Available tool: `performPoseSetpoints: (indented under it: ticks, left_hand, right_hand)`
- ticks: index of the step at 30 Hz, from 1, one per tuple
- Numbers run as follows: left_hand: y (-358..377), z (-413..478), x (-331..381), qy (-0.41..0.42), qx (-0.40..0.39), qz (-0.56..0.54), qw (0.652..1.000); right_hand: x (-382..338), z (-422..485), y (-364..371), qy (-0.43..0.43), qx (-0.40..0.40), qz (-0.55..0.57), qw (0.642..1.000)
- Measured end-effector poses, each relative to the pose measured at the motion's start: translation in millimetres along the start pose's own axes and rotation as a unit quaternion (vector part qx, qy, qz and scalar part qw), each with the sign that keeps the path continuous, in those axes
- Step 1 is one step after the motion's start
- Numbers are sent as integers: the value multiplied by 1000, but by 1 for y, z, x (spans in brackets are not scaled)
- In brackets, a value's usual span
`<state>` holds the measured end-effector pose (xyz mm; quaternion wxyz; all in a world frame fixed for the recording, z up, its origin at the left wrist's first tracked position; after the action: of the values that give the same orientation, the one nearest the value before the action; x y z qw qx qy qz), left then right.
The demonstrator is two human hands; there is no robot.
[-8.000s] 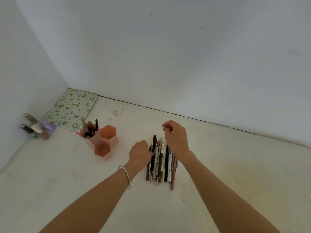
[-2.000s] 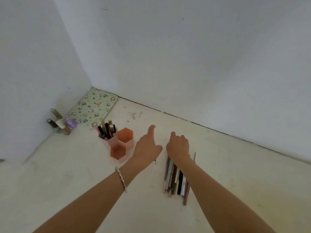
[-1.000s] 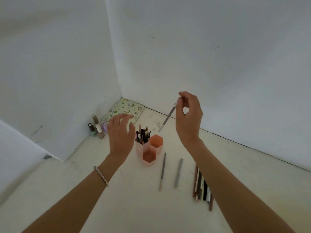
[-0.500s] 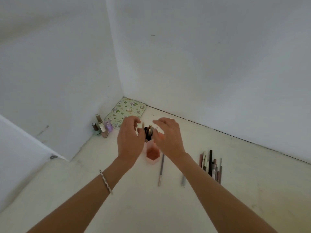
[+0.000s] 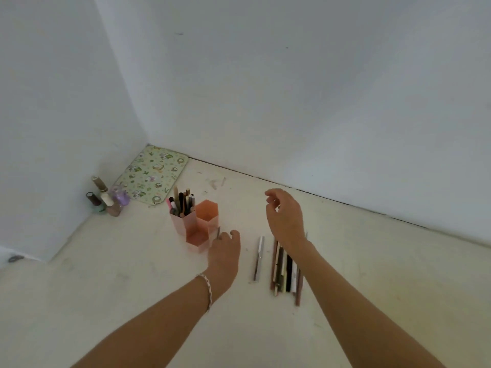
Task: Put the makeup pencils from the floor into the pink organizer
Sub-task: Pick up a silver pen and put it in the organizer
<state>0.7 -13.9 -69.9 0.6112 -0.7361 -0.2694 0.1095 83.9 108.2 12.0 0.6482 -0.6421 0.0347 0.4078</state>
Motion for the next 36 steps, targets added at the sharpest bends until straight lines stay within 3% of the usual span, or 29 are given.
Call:
performPoseSetpoints:
  ticks: [15,20,22,27,31,36]
  left_hand:
    - [9,12,5,-27,-22,46,998]
    - [-2,11,12,-13,-18,-75,997]
    - [-24,17,20,21,22,-147,989]
    - [-89,26,31,62,131,-342,928]
    - [-102,20,31,84,135,-371,915]
    - [-96,13,21,68,128,-381,913]
  right_hand:
    - [43,-9,28,35,-111,-66,991]
    - [44,-6,31,37,-115,-92,988]
    - [47,-6,33,38,-135,-152,978]
    - [47,-20,48,15,-234,-360,903]
    - [44,-30,60,11,-246,-413,877]
    - [39,-35,71,-3,-222,-380,898]
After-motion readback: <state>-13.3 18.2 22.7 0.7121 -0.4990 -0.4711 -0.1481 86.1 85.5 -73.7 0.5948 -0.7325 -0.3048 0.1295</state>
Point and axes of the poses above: each hand's wrist, its own z-axis towards the middle knuckle, its own y-axis out of the palm, x = y × z, the point moved 4 cm from there along z, towards the middle knuckle, and after that the axes turned 12 degrees about -z, right-handed, at the moved point
